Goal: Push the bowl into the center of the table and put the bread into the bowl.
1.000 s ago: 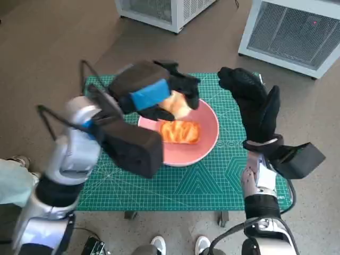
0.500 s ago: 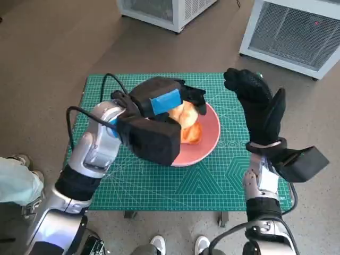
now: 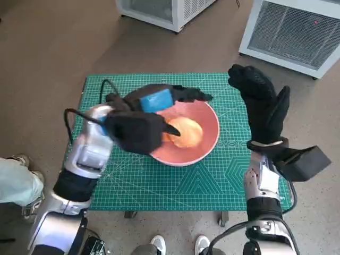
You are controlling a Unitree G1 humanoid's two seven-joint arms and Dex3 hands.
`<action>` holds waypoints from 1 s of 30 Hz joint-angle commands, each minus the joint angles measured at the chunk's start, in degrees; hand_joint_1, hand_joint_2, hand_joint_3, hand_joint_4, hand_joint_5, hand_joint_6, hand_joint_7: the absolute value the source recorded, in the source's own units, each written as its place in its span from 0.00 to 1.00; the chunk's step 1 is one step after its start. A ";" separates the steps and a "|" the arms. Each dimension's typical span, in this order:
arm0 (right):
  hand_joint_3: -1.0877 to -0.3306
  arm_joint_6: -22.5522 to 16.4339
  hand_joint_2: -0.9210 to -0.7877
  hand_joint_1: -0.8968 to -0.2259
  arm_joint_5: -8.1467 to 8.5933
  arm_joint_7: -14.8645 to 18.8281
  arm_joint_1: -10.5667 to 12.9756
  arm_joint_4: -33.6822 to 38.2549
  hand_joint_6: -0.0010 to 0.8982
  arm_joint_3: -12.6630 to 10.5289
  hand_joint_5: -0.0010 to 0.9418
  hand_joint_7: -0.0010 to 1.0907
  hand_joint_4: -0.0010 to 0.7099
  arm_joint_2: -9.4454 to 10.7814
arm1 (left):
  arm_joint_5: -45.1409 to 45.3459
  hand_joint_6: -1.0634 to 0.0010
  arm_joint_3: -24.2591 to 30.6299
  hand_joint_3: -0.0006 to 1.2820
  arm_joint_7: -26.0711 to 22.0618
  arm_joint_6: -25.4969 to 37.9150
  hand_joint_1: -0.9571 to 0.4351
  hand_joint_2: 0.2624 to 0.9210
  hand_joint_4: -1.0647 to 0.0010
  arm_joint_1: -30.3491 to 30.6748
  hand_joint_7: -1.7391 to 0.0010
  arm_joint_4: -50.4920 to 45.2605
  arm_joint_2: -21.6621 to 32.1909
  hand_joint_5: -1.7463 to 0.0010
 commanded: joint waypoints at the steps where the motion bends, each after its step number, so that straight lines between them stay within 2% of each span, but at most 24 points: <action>1: 0.47 1.00 0.00 0.35 -0.72 -0.67 1.46 -0.43 0.14 0.40 0.01 0.44 0.39 -0.34 | -9.29 0.77 6.56 0.01 -1.72 -2.59 0.54 0.84 0.86 1.89 0.99 2.47 -0.53 1.00; 8: 0.47 1.47 0.00 0.34 -0.54 -0.61 0.99 -0.63 0.14 0.50 0.01 0.43 0.39 -0.68 | -18.06 0.78 13.48 0.02 1.60 -7.91 0.51 0.87 0.88 6.65 0.99 3.07 -3.84 1.00; 18: 0.48 2.49 0.00 0.34 -0.22 -0.39 0.05 -1.01 0.15 0.71 0.01 0.43 0.40 -0.96 | -21.66 0.76 17.24 0.03 8.24 -12.35 0.48 0.94 0.84 12.32 0.98 0.48 -7.99 0.99; 30: 0.48 3.24 0.00 0.33 -0.68 -0.45 -0.65 -1.97 0.16 1.55 0.00 0.42 0.40 -1.09 | -24.69 0.76 20.27 0.05 14.57 -19.52 0.37 1.00 0.83 15.47 0.98 1.67 -14.21 0.99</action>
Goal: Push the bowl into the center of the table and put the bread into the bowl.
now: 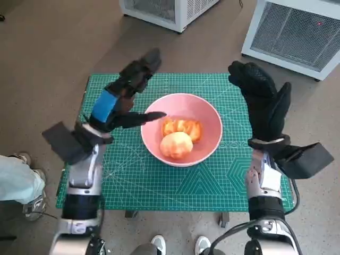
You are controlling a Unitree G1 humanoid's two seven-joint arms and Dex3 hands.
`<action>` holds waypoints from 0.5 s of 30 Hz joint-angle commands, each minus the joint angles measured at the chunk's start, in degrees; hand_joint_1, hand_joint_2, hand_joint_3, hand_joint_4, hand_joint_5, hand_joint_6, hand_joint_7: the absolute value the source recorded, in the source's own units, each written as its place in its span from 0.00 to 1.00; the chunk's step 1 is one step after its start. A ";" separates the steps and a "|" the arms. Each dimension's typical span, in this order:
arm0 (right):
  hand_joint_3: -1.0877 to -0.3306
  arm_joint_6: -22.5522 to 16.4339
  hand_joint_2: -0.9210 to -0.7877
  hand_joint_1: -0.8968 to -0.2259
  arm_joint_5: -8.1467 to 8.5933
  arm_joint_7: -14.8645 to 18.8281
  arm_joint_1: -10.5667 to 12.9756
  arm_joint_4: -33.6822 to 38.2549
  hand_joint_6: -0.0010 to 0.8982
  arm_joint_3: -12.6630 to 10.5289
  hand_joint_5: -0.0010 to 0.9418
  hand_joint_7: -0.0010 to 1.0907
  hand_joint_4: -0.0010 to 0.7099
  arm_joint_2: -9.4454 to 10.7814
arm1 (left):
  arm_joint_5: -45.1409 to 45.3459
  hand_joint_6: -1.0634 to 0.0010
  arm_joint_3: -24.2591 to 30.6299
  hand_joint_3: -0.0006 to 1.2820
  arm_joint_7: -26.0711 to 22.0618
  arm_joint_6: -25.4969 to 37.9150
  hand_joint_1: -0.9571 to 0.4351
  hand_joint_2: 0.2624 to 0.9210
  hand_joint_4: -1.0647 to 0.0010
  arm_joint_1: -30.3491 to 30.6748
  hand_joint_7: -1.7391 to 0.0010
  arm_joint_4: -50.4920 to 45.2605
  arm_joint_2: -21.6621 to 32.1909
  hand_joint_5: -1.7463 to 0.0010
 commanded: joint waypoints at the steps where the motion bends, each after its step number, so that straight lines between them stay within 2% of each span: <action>1: 0.48 1.04 0.00 0.33 -0.77 -0.29 -0.15 -0.14 0.16 0.57 0.00 0.42 0.40 -0.25 | -0.75 0.76 1.09 0.06 2.55 -3.69 0.35 1.00 0.83 0.82 0.97 0.28 -2.17 0.99; 9: 0.47 1.17 0.00 0.33 -1.50 -0.50 -1.01 -0.26 0.17 1.23 0.00 0.42 0.40 -0.82 | 2.23 0.76 0.74 0.14 6.92 -9.83 0.27 1.00 0.81 1.19 0.97 2.82 -4.18 0.99; 15: 0.47 1.85 0.00 0.33 -2.33 -1.18 -1.19 -1.97 0.17 1.80 0.01 0.42 0.40 -1.00 | 3.38 0.78 0.12 0.18 8.13 -12.66 0.29 1.00 0.81 0.81 0.97 4.57 -4.61 0.99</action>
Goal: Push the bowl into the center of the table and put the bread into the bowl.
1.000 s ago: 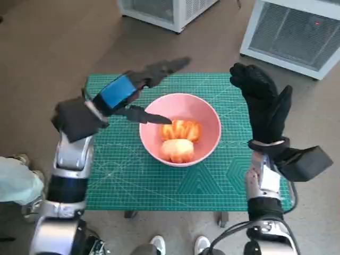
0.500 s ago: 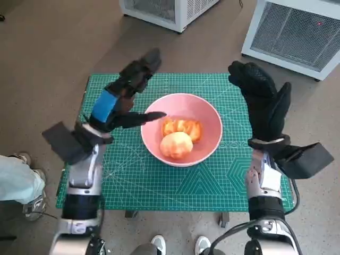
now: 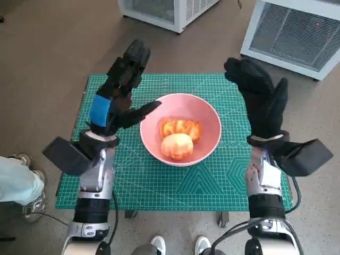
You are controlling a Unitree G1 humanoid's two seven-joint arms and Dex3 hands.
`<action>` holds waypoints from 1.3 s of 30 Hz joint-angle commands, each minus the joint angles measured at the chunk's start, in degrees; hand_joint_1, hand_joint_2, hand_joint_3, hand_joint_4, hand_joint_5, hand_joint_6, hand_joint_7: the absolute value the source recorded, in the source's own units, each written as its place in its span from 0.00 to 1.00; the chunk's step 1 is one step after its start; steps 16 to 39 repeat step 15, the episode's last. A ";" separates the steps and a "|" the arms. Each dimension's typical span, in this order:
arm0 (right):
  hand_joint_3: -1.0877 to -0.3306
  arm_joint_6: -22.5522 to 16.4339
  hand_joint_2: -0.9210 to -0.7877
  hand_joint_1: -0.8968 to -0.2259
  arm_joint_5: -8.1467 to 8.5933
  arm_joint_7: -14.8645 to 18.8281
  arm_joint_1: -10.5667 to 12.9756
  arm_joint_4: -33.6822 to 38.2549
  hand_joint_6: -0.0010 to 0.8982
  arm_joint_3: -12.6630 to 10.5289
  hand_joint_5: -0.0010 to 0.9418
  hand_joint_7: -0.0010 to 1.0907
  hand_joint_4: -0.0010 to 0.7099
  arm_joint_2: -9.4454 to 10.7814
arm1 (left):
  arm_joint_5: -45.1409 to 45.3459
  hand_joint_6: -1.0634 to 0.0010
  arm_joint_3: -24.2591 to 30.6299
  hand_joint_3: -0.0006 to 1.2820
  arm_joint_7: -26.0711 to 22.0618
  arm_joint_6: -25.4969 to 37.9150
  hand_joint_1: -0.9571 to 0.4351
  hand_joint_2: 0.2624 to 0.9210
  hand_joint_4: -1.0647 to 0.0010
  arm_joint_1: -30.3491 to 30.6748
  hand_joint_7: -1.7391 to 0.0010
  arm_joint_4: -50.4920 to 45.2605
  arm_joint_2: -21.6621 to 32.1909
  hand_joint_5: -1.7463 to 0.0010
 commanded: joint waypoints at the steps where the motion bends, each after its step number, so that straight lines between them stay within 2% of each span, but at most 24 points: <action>1: 0.47 1.42 0.00 0.33 -1.17 -1.02 0.23 -1.34 0.17 0.62 0.01 0.42 0.40 -0.46 | 0.69 0.78 -0.45 0.18 0.66 -2.51 0.29 1.00 0.81 0.02 0.97 1.60 -0.41 0.99; 15: 0.46 2.04 0.00 0.35 -2.65 -2.29 0.54 -3.58 0.16 1.20 0.00 0.41 0.40 -1.63 | -0.89 0.81 -0.45 0.18 -1.30 -3.24 0.30 1.00 0.82 -0.51 0.98 2.77 0.43 1.00; 39: 0.46 2.04 0.00 0.35 -2.65 -2.29 0.54 -3.58 0.16 1.20 0.00 0.41 0.40 -1.63 | -0.89 0.81 -0.45 0.18 -1.30 -3.24 0.30 1.00 0.82 -0.51 0.98 2.77 0.43 1.00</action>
